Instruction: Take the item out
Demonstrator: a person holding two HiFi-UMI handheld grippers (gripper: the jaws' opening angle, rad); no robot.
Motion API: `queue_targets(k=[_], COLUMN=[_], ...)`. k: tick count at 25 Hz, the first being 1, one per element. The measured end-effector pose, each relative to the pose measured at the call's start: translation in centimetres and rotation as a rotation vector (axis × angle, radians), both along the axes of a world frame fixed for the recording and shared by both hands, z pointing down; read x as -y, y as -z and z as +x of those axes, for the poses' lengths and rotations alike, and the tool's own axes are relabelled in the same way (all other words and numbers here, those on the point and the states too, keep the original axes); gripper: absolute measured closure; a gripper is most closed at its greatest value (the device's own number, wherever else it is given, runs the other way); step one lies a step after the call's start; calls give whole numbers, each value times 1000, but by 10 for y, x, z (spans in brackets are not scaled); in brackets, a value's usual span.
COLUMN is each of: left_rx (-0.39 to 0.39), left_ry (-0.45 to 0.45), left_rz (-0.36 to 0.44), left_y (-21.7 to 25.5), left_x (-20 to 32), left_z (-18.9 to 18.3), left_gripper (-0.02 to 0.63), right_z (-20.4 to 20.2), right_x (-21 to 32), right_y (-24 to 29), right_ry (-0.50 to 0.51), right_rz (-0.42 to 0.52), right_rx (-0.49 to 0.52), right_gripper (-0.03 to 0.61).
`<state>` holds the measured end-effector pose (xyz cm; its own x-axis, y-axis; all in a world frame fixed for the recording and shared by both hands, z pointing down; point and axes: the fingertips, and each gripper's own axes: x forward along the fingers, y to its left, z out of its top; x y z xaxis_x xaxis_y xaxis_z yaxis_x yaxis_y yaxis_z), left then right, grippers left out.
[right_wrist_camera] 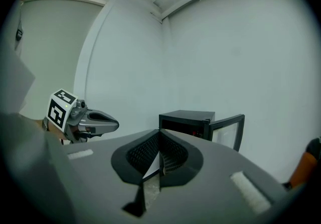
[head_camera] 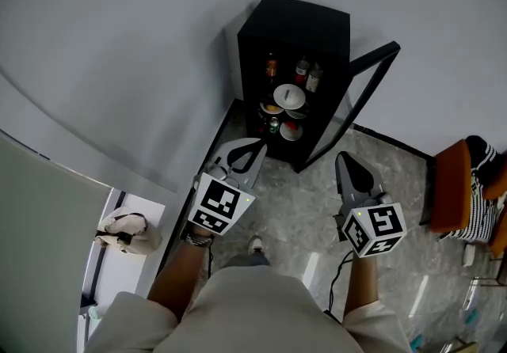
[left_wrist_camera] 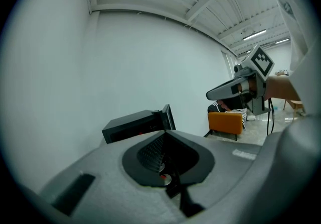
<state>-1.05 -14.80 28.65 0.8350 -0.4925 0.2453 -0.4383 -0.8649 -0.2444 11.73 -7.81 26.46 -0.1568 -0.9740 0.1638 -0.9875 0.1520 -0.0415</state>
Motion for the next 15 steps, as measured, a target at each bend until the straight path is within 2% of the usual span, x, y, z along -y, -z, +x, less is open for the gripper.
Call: queue_targets(k=[8, 15], left_rx=[56, 86], left_ry=[-27, -33], left_rz=[9, 14], left_y=[-20, -43], left_x=[63, 98], left_z=[13, 33], left_gripper=[607, 607], right_z=[12, 30], right_x=[59, 95], right_y=[-21, -35], right_ry=[-33, -58], right_rz=[-23, -24], right_rx=[-27, -33], right_gripper=[571, 571])
